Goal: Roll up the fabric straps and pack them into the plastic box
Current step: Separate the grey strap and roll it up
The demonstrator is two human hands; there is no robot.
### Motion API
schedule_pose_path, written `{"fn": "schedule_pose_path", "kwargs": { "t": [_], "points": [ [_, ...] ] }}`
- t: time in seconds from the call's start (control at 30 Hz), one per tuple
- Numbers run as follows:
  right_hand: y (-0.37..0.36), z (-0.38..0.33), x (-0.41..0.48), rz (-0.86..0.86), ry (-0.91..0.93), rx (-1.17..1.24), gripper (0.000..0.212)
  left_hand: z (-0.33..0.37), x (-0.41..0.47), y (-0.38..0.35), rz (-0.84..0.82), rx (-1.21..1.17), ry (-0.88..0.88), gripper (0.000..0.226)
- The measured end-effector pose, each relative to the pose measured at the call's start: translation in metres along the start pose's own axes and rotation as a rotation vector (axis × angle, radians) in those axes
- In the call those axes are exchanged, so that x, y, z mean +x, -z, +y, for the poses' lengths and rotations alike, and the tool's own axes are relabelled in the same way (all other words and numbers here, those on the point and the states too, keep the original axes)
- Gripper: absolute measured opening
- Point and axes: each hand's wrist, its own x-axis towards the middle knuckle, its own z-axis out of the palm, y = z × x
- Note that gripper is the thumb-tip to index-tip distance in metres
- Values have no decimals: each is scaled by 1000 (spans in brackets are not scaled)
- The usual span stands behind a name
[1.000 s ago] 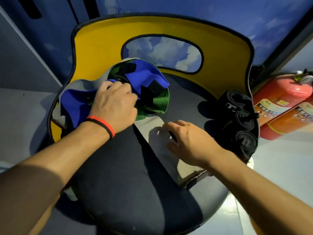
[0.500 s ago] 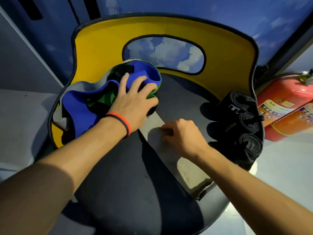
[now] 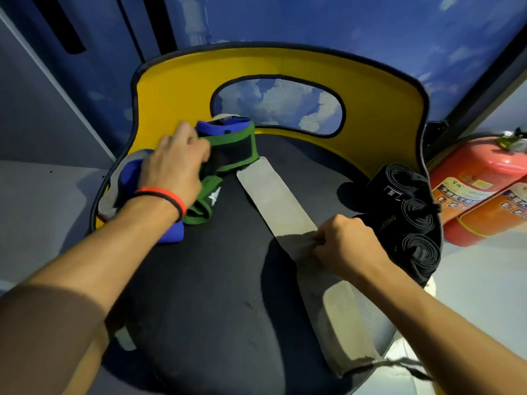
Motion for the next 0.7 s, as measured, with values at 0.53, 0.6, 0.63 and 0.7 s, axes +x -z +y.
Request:
{"fn": "schedule_pose_path", "kwargs": {
  "t": [0.53, 0.6, 0.63, 0.7],
  "points": [
    [-1, -39, 4, 119, 215, 59, 21, 7, -7, 18, -175, 75, -22, 22],
    [-6, -47, 19, 169, 212, 226, 24, 10, -7, 24, -173, 56, -44, 28],
    [-8, -52, 25, 183, 207, 326, 30, 11, -6, 27, -168, 37, -45, 31],
    [-14, -60, 37, 188, 194, 466, 39, 16, -4, 35, -107, -16, -37, 29]
  ]
}}
